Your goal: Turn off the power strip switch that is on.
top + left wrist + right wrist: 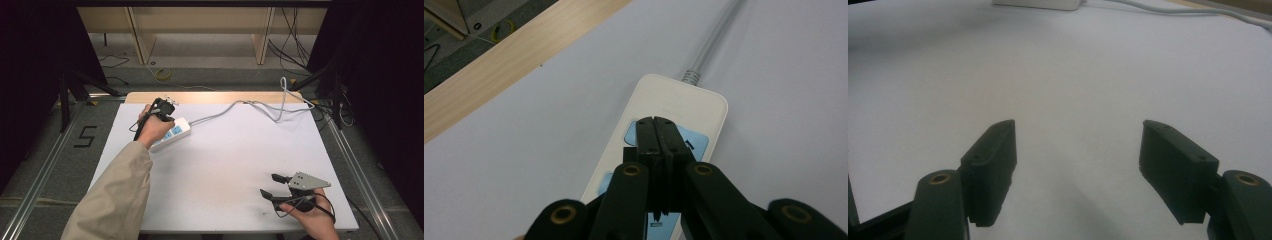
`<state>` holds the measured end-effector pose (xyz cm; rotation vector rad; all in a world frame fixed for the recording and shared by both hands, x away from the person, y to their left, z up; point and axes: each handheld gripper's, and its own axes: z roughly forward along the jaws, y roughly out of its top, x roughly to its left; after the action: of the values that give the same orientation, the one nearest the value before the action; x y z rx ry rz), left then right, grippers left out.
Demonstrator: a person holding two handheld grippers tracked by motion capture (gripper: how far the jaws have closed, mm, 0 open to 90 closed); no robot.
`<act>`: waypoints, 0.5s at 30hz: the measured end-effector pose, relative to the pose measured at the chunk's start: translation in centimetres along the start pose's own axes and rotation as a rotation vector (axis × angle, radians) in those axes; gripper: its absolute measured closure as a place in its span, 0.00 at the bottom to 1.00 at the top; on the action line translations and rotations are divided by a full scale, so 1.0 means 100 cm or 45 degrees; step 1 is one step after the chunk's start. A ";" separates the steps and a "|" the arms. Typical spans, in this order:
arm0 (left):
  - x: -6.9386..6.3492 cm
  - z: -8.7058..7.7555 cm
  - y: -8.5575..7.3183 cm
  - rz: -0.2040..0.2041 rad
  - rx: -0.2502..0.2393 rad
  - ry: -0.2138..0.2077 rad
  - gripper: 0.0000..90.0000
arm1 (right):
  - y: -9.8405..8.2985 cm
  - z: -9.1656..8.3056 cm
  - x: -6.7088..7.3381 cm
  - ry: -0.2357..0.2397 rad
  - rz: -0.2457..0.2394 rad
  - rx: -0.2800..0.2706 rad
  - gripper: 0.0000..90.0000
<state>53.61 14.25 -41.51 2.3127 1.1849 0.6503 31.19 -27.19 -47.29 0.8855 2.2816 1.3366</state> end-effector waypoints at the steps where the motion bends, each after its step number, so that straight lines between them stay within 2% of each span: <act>1: 0.000 0.001 0.001 0.001 0.008 0.000 1.00 | 0.000 0.000 0.000 0.000 0.000 0.000 0.36; 15: 0.001 0.018 0.008 -0.002 0.038 0.004 1.00 | 0.000 0.000 -0.001 0.008 0.000 0.001 0.36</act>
<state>55.23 13.58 -42.41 2.3360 1.2051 0.6402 31.24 -27.24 -47.31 0.8834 2.2870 1.3400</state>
